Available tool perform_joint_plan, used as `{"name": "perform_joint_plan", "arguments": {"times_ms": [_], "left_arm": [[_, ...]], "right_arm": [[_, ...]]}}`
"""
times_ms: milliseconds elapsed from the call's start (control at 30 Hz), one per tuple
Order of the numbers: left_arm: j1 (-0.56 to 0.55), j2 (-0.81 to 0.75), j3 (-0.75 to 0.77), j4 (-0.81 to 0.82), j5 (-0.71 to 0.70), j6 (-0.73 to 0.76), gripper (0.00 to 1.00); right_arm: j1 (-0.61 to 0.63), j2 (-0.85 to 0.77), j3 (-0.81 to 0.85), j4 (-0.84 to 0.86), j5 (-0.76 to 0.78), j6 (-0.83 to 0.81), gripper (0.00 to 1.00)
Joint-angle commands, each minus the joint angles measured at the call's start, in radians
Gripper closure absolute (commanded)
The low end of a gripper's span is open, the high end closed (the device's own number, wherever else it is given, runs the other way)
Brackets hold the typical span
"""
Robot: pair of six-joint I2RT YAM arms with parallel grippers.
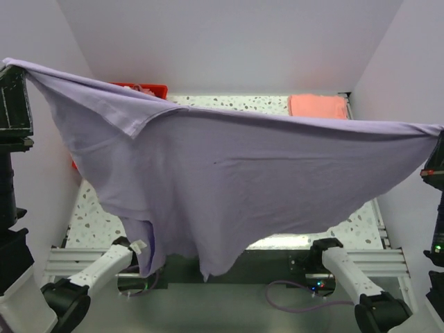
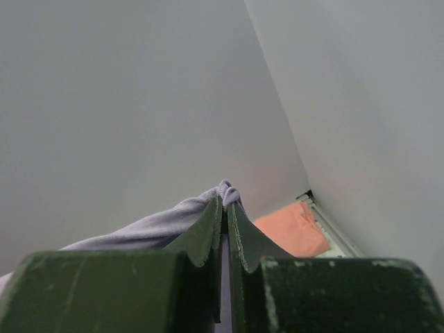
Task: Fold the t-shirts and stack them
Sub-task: Flatten the tshirt out
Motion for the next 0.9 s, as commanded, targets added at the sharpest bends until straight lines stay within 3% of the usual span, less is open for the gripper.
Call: {"name": "perform_joint_plan", "arguments": {"times_ms": [0, 100, 267, 400, 433, 533, 700, 867], "left_arm": [[0.008, 0.060, -0.071, 0.073, -0.079, 0.069, 1.00], [0.008, 0.109, -0.174, 0.116, -0.141, 0.099, 1.00], [0.008, 0.270, -0.376, 0.207, -0.230, 0.152, 1.00], [0.008, 0.540, -0.494, 0.317, -0.189, 0.224, 1.00], [0.008, 0.602, -0.493, 0.317, -0.172, 0.231, 1.00], [0.007, 0.857, -0.438, 0.310, -0.095, 0.256, 1.00], [0.005, 1.257, -0.159, 0.160, -0.021, 0.233, 1.00], [0.005, 1.348, -0.140, 0.230, 0.011, 0.216, 1.00]], "right_arm": [[0.007, 0.012, -0.069, 0.011, 0.092, -0.048, 1.00], [0.008, 0.031, -0.154, 0.045, 0.080, -0.048, 1.00], [0.008, 0.098, -0.446, 0.169, 0.155, -0.026, 1.00], [0.002, 0.233, -0.701, 0.315, 0.214, -0.008, 1.00], [-0.006, 0.279, -0.788, 0.394, 0.231, -0.005, 1.00], [-0.050, 0.475, -0.850, 0.486, 0.216, 0.015, 1.00], [-0.113, 0.814, -0.795, 0.556, 0.080, 0.024, 1.00], [-0.148, 1.004, -0.680, 0.556, 0.011, -0.012, 1.00]]}}
